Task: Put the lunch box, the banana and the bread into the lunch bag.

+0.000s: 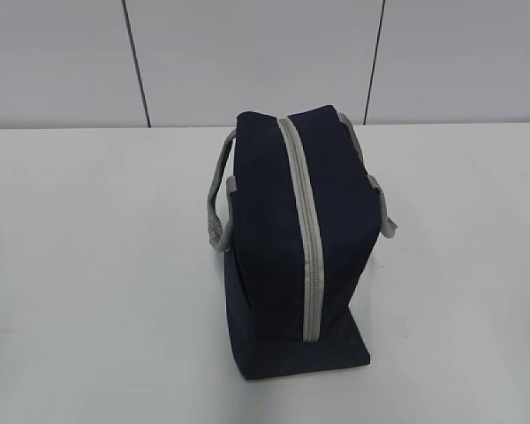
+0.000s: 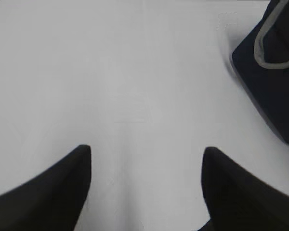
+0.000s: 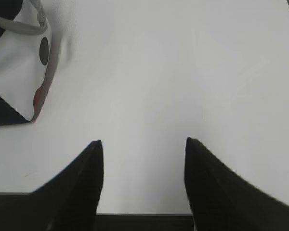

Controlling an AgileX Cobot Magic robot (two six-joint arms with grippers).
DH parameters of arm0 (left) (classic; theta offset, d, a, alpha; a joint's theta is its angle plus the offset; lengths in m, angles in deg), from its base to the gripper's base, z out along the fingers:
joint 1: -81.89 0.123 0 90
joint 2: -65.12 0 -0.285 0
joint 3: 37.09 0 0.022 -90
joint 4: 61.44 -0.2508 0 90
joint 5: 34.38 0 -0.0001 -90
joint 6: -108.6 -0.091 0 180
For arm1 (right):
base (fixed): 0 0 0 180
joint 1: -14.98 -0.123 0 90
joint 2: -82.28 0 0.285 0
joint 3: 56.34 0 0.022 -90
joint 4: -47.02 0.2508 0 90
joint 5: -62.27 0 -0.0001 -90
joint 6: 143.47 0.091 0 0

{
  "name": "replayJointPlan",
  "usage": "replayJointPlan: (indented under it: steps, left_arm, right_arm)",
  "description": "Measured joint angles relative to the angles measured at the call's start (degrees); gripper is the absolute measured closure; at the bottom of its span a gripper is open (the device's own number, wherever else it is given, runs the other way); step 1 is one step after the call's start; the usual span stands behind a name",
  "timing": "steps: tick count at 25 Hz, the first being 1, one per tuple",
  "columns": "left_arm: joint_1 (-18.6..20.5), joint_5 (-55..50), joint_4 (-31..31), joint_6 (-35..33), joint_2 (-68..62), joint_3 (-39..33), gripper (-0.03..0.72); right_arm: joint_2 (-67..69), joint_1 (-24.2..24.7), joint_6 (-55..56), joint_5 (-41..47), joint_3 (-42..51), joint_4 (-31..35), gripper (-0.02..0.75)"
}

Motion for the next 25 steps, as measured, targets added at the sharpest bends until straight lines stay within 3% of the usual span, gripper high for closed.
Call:
replayJointPlan:
  steps: [6, 25]
  left_arm:
    - [0.1, 0.0, 0.0, 0.0, 0.1, 0.0, 0.202]
    - [0.1, 0.0, 0.1, 0.0, 0.1, 0.0, 0.202]
  right_arm:
    - [-3.7, 3.4, 0.0, 0.0, 0.0, -0.1, 0.335]
    - [-3.9, 3.8, 0.0, 0.1, 0.0, -0.2, 0.335]
